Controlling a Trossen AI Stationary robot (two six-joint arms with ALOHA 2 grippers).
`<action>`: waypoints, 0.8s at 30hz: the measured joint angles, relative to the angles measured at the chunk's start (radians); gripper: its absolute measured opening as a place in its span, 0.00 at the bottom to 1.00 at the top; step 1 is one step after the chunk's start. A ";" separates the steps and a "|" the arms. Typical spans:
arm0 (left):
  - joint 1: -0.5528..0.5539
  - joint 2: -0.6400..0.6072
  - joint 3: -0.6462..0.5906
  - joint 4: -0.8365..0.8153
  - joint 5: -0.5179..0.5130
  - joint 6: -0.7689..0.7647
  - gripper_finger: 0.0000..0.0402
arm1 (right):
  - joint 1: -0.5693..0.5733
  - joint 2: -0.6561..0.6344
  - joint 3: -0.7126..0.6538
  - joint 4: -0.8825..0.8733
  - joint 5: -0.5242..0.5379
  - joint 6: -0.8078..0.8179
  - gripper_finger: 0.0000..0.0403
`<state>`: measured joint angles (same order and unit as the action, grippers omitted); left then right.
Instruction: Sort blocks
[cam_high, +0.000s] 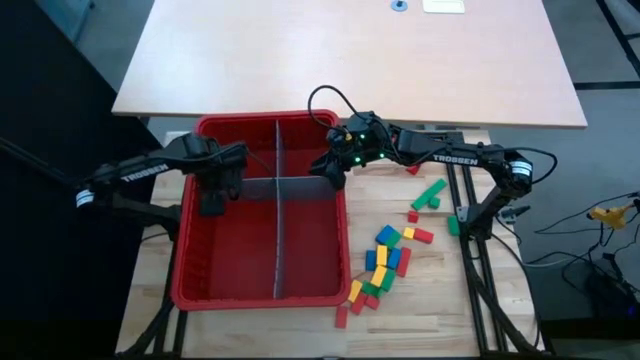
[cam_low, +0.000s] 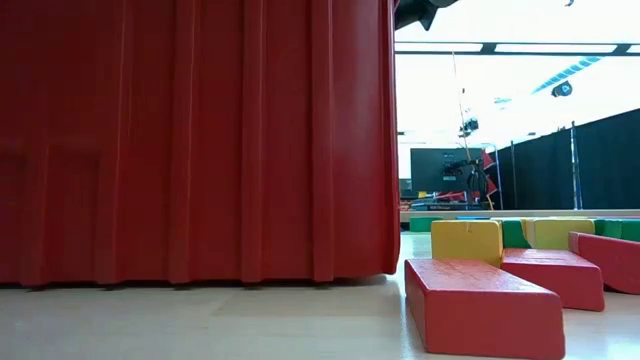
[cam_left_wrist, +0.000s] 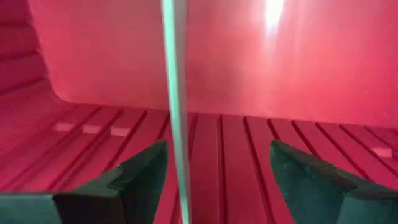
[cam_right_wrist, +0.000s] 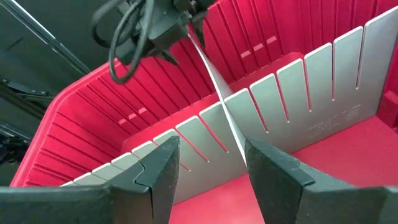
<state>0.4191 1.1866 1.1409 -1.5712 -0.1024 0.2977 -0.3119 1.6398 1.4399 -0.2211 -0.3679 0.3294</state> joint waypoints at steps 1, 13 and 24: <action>0.001 0.000 -0.012 -0.001 0.000 0.000 0.60 | 0.000 0.000 0.000 0.000 0.000 0.000 0.41; 0.033 -0.006 -0.040 -0.002 0.018 0.000 0.01 | 0.000 -0.002 0.000 -0.002 0.000 0.000 0.41; 0.035 -0.006 -0.020 -0.003 0.128 0.044 0.00 | 0.000 -0.002 0.000 -0.001 0.000 0.002 0.41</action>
<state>0.4541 1.1801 1.1214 -1.5746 0.0253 0.3418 -0.3119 1.6379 1.4403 -0.2222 -0.3679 0.3313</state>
